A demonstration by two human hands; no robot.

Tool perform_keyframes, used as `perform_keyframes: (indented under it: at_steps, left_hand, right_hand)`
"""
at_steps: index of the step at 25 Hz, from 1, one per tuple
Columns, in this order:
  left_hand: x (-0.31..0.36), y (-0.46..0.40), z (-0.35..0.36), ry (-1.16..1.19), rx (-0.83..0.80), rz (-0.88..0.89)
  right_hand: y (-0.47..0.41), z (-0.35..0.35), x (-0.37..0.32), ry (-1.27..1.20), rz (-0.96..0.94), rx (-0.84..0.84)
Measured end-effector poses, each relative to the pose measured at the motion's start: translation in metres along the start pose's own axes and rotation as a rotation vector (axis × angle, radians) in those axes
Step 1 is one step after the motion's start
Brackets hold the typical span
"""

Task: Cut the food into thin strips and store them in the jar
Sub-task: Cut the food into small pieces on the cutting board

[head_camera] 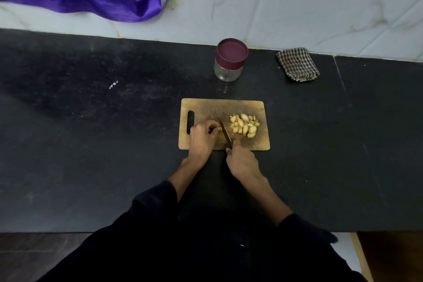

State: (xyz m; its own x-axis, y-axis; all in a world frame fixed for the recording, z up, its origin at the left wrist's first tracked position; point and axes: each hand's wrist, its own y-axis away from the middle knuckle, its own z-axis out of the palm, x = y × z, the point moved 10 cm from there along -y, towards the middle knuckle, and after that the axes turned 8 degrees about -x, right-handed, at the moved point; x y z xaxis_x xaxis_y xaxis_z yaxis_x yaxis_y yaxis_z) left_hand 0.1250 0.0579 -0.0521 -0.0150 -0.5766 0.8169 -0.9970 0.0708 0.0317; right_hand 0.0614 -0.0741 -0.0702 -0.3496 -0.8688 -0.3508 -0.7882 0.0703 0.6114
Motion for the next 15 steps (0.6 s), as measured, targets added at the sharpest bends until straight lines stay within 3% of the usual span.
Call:
perform_keyframes:
  at_steps: [9,15]
  left_hand:
    - [-0.010,-0.002,0.000,0.051,-0.005,-0.078]
    - [-0.021,-0.003,0.001,0.272,-0.048,-0.154]
  right_hand:
    - [0.011,-0.014,0.015,-0.112,0.007,0.076]
    - [0.022,-0.016,0.025,-0.190,-0.022,0.135]
